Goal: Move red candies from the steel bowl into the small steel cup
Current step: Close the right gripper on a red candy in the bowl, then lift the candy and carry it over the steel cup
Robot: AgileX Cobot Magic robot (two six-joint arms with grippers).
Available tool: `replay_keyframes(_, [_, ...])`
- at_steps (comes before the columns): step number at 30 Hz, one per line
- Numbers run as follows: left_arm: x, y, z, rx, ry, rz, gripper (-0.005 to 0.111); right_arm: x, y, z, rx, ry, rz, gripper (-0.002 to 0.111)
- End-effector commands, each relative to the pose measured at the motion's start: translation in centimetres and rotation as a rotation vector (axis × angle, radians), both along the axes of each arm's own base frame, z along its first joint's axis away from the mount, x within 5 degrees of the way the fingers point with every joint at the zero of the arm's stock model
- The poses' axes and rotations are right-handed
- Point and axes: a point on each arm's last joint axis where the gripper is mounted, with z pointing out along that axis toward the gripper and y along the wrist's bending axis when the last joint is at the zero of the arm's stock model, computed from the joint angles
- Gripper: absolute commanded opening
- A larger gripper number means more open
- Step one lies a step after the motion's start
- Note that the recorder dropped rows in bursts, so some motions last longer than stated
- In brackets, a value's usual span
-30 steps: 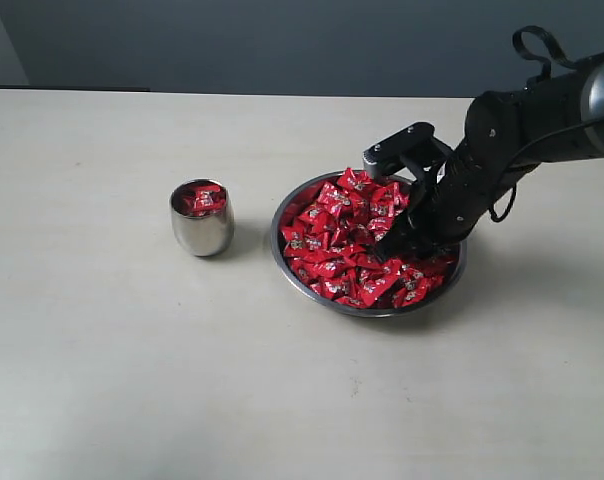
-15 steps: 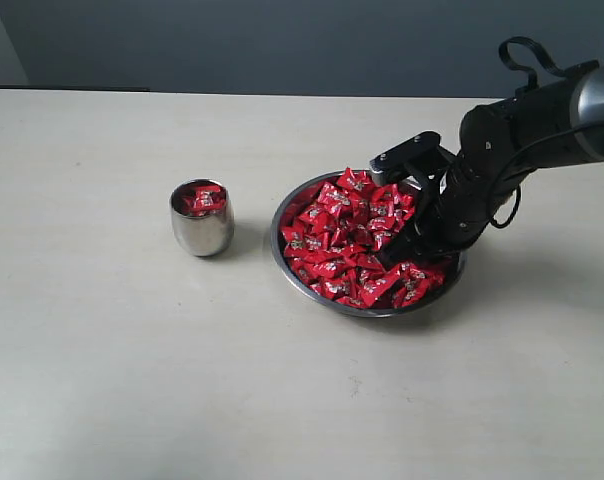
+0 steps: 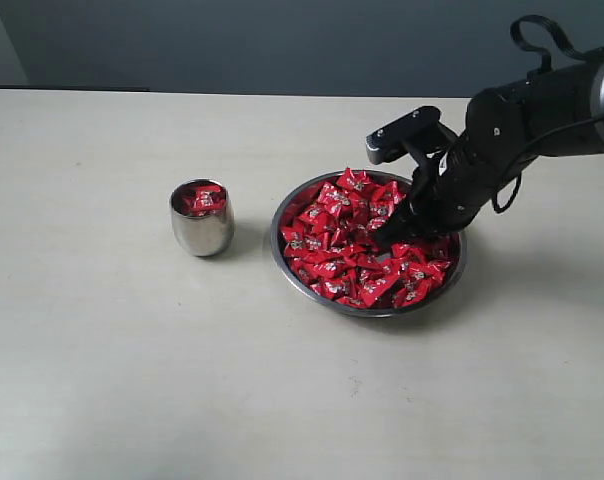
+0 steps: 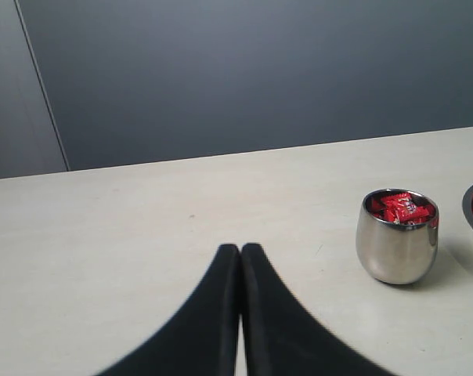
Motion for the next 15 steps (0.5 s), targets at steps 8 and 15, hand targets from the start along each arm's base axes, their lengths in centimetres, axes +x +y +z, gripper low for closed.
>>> replay_keyframes(8, [0.0, 0.0, -0.1, 0.0, -0.006, -0.003, 0.0, -0.8, 3.5, 3.1, 0.152, -0.154, 0.057, 0.0])
replay_keyframes(15, [0.0, 0.0, -0.1, 0.0, -0.006, -0.003, 0.0, -1.0, 7.1, 5.7, 0.253, -0.217, 0.102, 0.0])
